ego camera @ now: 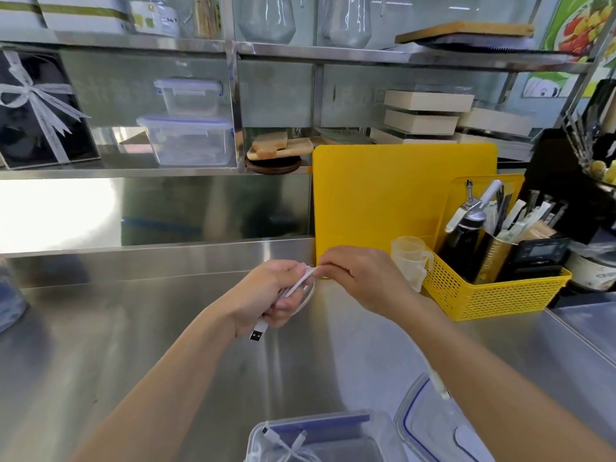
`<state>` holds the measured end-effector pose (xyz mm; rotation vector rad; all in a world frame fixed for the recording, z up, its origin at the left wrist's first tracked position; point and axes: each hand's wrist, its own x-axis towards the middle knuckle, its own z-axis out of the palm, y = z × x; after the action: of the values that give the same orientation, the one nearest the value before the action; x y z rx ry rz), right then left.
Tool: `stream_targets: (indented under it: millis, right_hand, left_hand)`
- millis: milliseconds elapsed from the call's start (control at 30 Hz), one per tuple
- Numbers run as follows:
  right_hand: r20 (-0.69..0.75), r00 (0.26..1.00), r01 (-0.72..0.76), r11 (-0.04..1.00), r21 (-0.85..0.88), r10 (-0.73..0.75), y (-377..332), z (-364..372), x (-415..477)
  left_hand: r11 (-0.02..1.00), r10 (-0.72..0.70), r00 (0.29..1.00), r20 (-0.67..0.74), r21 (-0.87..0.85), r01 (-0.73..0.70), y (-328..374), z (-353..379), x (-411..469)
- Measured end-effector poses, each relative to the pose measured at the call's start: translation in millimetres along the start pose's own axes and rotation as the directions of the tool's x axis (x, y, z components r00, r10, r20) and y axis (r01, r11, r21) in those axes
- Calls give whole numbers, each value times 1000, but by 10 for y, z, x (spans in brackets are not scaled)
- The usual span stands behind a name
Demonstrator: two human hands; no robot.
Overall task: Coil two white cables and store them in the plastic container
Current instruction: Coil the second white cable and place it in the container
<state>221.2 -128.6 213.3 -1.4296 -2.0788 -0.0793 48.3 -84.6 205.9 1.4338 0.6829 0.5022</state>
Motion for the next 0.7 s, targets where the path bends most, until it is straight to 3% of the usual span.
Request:
stream_targets:
  millis: [167, 367, 600, 700]
  right_hand:
    - [92, 985, -165, 950, 263, 146, 10, 106, -22]
    - [125, 971, -239, 810, 535, 204, -205, 190, -12]
    - [111, 965, -254, 752, 608, 236, -275, 168, -66]
    - [94, 936, -327, 740, 588, 339, -226, 220, -66]
  left_hand:
    - [967, -11, 998, 65, -254, 27, -18, -86, -37]
    - [822, 67, 988, 141, -568, 25, -14, -153, -72]
    - [862, 74, 985, -158, -487, -143, 9, -42, -22]
    - [925, 134, 946, -296, -306, -227, -39, 6, 34]
